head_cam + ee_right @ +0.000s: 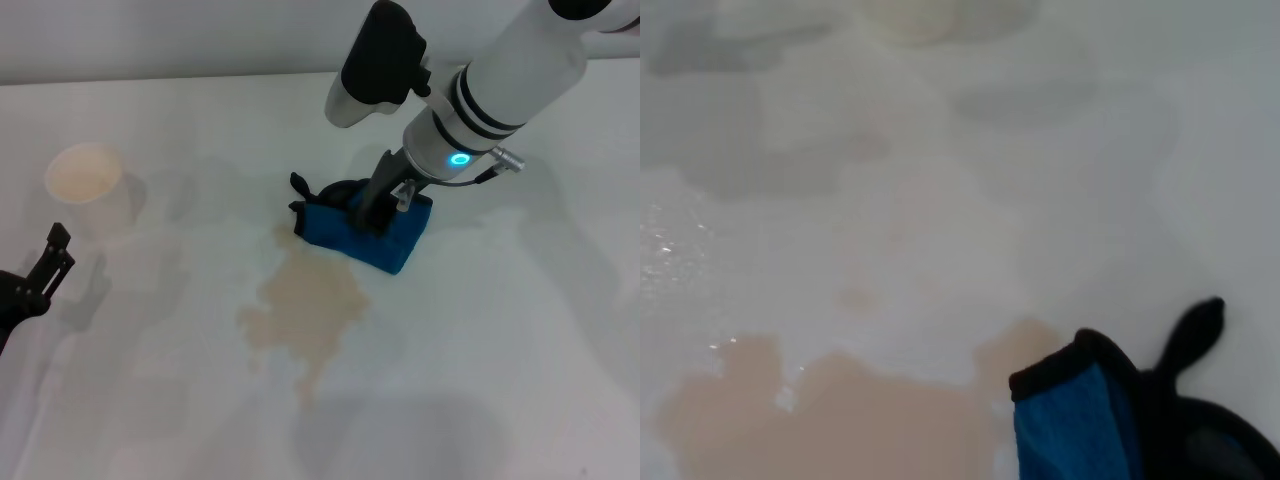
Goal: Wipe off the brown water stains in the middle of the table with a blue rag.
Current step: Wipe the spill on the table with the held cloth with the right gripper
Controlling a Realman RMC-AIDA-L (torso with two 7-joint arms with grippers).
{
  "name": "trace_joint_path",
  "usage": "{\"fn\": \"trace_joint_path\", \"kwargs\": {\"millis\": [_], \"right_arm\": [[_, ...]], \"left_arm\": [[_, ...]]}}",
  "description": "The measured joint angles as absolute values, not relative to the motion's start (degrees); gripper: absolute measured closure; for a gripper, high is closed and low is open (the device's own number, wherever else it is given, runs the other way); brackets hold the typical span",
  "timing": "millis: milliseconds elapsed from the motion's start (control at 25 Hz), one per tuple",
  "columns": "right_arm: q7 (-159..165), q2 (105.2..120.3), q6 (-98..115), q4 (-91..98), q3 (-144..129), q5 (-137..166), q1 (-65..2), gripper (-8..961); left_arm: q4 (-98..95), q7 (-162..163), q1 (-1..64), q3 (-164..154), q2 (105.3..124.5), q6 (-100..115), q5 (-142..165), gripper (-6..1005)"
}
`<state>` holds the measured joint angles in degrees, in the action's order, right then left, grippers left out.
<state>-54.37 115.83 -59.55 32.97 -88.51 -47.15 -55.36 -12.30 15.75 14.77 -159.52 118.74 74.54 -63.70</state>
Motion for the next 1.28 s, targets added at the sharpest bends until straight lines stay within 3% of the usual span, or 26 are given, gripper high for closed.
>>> {"fn": "trace_joint_path", "kwargs": {"millis": [240, 320, 1000, 1280], "right_arm": [[-53.0, 116.12, -60.3, 35.1, -88.5, -47.0, -54.0, 939], [-52.9, 116.11, -60.8, 36.2, -88.3, -47.8, -53.2, 879], [-52.1, 116.15, -60.3, 36.4, -88.5, -49.3, -51.0, 790], [-52.1, 116.12, -59.2, 36.2, -89.1, -49.1, -50.7, 464]], "left_arm": [[-11.9, 15.8, 14.6, -159.5, 118.74, 74.5, -63.7, 107], [-11.7, 15.8, 14.7, -159.5, 118.74, 74.5, -63.7, 107], [-11.6, 16.1, 14.5, -159.5, 118.74, 74.5, -63.7, 106], [-11.6, 16.1, 14.3, -159.5, 118.77, 74.5, -63.7, 106]]}}
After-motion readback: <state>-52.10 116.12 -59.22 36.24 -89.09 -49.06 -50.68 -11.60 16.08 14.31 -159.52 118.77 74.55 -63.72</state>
